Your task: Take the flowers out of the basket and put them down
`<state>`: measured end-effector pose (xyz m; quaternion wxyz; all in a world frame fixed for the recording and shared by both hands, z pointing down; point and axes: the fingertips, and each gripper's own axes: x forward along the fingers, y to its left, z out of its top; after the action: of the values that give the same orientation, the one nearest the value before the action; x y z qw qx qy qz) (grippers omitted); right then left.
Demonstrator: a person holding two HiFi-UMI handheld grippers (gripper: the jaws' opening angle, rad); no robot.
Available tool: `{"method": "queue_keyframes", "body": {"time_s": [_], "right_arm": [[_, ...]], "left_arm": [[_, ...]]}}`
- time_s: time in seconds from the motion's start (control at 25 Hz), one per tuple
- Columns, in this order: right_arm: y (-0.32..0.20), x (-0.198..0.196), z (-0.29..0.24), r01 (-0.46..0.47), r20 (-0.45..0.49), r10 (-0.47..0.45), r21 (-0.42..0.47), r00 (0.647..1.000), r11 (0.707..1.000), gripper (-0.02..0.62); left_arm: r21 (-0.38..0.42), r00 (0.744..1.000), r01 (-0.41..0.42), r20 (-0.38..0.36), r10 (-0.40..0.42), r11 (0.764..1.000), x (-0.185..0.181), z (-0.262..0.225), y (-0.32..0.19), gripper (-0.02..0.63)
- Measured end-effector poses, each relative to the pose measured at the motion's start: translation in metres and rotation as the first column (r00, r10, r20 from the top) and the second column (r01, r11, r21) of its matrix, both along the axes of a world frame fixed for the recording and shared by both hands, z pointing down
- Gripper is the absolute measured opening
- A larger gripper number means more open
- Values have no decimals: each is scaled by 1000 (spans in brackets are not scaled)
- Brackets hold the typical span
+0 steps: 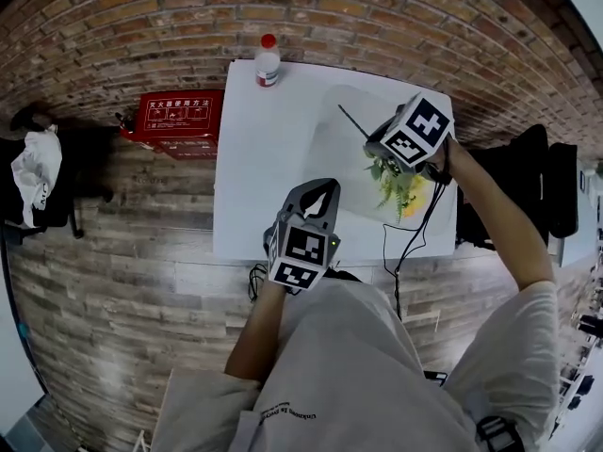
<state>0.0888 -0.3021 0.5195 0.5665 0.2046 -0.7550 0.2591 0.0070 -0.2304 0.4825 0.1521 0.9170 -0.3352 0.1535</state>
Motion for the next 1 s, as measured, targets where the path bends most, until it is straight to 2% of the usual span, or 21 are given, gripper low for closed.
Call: {"method": "queue_keyframes", "body": {"time_s": [0.24,0.44,0.64,0.84,1.0], "right_arm": [[4,-1,-25,23,-14,-23,20,1000,1000,48],[6,-1,-51,49,-13,-48,36,999,998,48],[4,-4,-69,45,17,-46,57,999,997,48],[6,-7,-75,77,69,-83,84,994,994,48],[16,2,-70,89,64,-93,70,994,994,48]], "left_arm": [[6,999,-31,33,31,999,2,0,1,25],[9,999,-22,26,22,1000,3,-9,3,25],[12,1000,2,31,-3,1000,-6,-12,-3,25],[32,998,50,44,-52,998,-10,-21,-12,25],[50,993,85,74,-89,995,-6,-30,-18,25]]}}
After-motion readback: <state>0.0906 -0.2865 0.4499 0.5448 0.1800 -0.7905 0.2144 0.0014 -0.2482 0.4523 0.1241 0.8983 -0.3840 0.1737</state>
